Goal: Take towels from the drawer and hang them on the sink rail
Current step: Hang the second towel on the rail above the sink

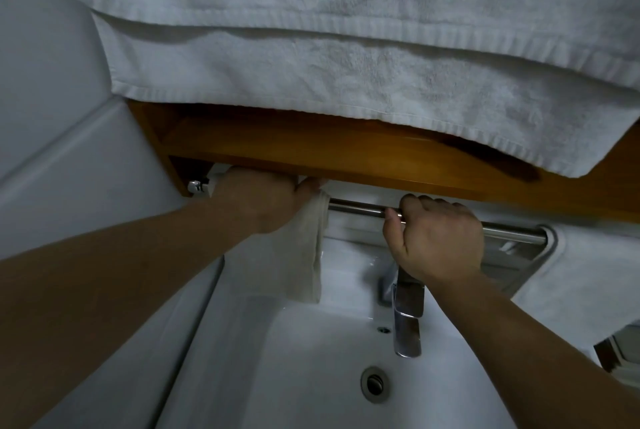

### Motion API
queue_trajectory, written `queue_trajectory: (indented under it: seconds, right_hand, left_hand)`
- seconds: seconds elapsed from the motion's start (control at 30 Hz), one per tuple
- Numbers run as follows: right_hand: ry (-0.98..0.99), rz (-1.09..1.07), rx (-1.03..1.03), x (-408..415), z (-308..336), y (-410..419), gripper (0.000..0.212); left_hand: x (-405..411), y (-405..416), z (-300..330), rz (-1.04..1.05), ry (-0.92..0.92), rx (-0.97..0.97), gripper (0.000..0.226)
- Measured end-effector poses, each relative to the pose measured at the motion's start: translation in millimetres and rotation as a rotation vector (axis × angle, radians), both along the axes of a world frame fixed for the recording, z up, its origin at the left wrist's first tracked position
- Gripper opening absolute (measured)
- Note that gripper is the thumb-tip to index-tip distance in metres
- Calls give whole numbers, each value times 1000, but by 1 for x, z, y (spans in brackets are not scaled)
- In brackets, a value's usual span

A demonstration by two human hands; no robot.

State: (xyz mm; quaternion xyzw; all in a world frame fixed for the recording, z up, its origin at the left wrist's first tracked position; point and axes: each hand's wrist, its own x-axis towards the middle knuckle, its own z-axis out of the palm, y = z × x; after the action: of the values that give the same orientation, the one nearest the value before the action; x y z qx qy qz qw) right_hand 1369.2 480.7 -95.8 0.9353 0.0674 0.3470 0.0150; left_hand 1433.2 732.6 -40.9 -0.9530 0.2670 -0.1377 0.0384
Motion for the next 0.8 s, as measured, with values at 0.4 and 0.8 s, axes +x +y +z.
queue_trajectory:
  seconds: [0.4,0.8]
  right_hand:
    - [-24,3,28,2,-2,0,43]
    - [-20,-9,15,1,-1,0,45]
  left_hand:
    - [-31,11,-33,216,-99,-56,67]
    - [-7,0,-21,172,-84,-105,67]
